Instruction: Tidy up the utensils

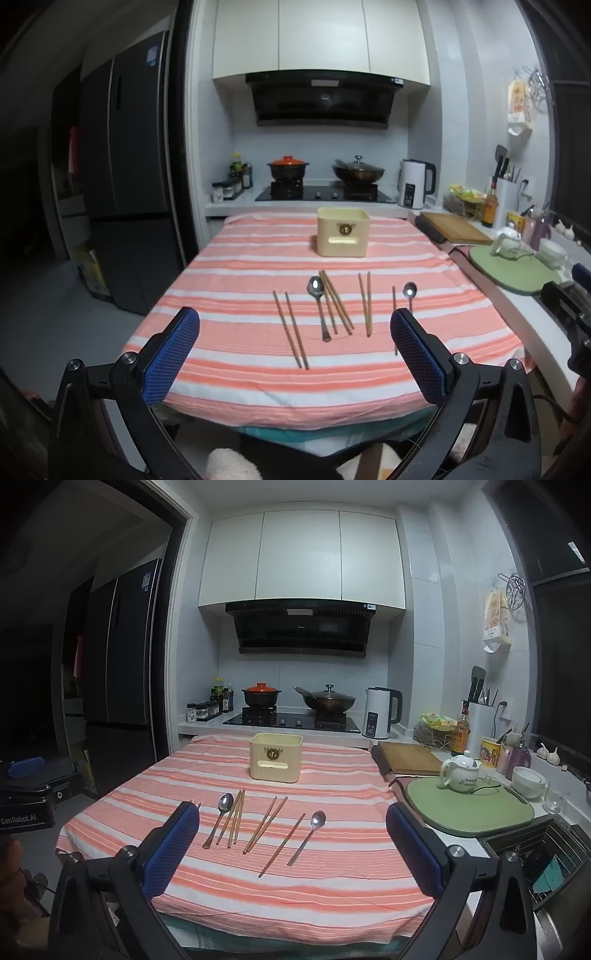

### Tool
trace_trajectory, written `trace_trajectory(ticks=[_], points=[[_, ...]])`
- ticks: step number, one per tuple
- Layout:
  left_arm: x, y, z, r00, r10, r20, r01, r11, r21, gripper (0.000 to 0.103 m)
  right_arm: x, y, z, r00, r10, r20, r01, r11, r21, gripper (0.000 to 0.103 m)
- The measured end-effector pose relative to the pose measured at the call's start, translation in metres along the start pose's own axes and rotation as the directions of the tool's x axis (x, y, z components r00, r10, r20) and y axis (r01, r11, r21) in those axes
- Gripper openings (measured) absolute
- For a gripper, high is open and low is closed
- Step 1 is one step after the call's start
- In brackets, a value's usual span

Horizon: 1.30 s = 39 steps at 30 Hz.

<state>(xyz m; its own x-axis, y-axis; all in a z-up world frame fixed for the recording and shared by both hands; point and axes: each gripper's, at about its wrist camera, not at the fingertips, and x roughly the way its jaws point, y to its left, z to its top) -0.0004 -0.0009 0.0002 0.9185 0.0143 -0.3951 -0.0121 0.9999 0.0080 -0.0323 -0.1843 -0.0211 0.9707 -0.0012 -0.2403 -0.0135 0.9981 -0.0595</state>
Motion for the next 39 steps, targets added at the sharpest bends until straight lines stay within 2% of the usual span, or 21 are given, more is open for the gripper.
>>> trace_trajectory(ticks=[39], points=[[0.0011,-0.0027,0.0036,0.999,-0.027,-0.025,0.026,1.0,-0.01,0.103,0.0049,-0.0025,-0.0015,1.0,0.007,-0.018,-0.007,1.0,0.001,0.103]])
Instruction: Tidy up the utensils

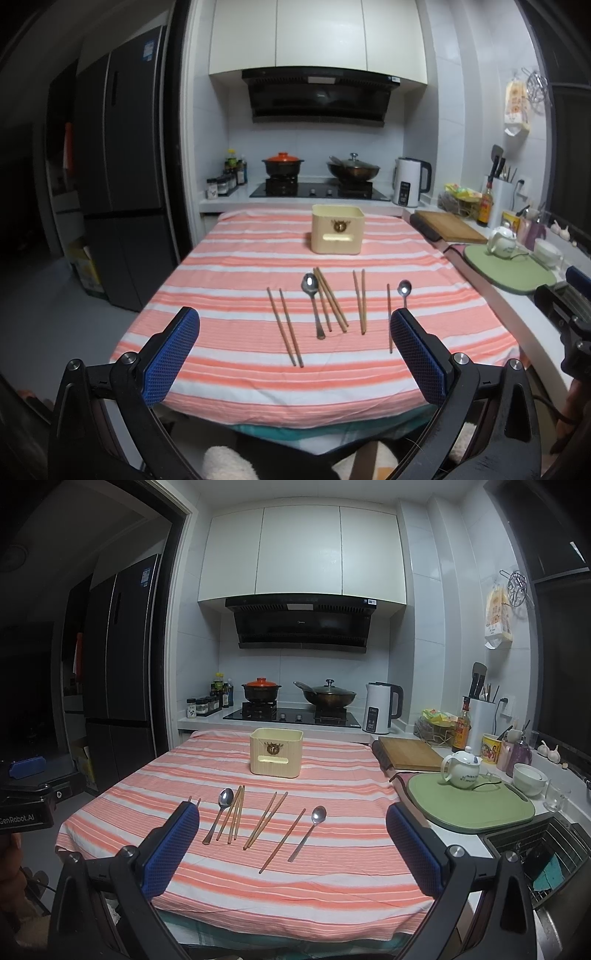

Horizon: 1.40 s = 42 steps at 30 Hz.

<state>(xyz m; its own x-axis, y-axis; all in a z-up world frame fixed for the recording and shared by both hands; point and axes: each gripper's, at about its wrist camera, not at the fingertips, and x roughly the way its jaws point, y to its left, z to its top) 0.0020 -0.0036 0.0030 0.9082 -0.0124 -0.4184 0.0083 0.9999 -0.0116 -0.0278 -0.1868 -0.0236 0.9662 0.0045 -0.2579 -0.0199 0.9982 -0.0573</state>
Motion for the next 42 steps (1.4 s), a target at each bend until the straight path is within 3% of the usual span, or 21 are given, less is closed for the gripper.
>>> trace_trajectory(ticks=[42], points=[[0.0056,0.0022,-0.0058,1.0,-0.003,-0.01,0.003,1.0,-0.006,0.103,0.0003,-0.001,0.0004,1.0,-0.002,-0.005,0.002,1.0,-0.006,0.103]])
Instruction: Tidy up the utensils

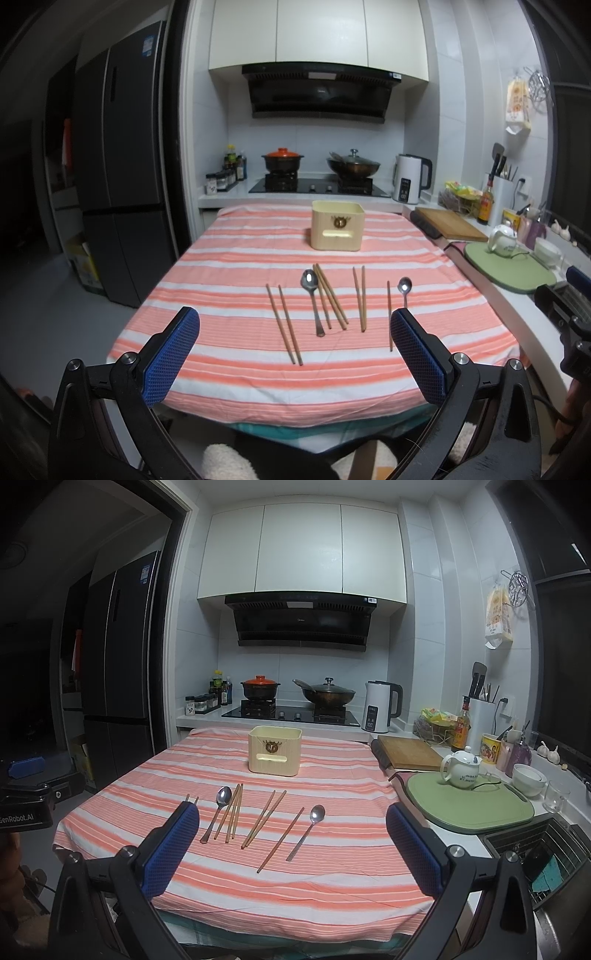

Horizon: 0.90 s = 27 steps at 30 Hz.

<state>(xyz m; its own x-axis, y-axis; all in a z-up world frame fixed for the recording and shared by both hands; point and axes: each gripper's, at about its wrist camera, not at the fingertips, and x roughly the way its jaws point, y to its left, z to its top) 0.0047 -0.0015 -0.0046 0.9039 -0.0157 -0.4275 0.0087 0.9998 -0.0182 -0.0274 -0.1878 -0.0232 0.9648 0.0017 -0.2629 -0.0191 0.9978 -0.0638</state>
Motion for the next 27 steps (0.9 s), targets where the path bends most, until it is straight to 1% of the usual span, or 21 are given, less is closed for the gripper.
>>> trace_trajectory(ticks=[27], points=[[0.0021,-0.0031,0.0002,1.0,-0.003,-0.012,0.003,1.0,0.003,0.103,0.0016,-0.0042,-0.0029,1.0,0.0,-0.008,0.0,1.0,-0.002,0.103]])
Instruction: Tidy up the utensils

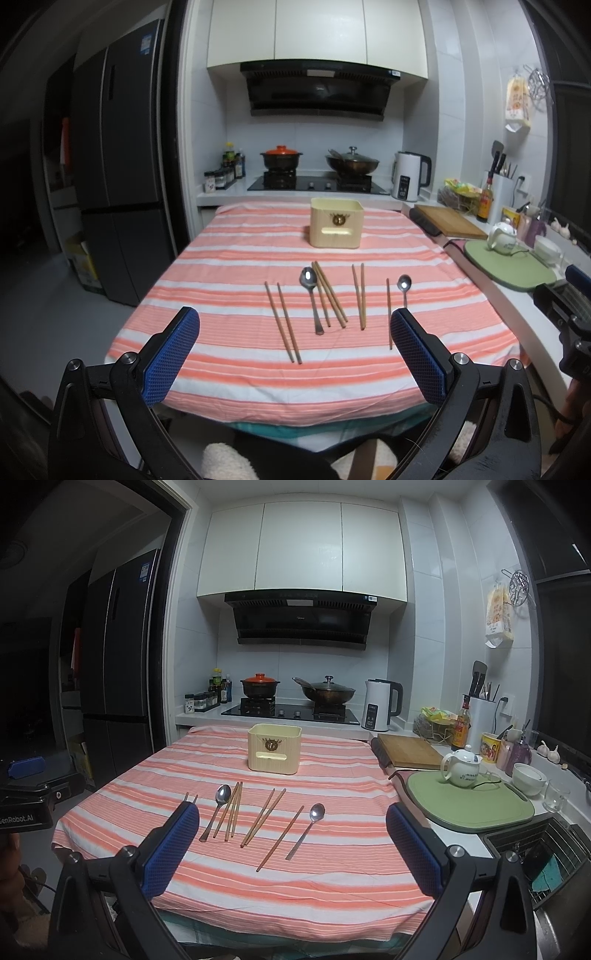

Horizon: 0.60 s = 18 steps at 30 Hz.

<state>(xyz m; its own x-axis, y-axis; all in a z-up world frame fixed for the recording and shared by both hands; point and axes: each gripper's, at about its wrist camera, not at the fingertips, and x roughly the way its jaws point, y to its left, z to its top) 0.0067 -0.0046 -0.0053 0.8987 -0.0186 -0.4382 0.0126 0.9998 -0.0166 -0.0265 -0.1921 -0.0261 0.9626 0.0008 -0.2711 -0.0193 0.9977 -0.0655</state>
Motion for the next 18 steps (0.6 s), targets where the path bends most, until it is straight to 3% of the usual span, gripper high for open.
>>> trace_trajectory(ticks=[18], points=[[0.0026,0.0019,0.0016,1.0,0.001,-0.002,-0.001,1.0,-0.002,0.103,0.0031,0.0013,0.001,1.0,0.002,-0.006,-0.002,1.0,-0.002,0.103]])
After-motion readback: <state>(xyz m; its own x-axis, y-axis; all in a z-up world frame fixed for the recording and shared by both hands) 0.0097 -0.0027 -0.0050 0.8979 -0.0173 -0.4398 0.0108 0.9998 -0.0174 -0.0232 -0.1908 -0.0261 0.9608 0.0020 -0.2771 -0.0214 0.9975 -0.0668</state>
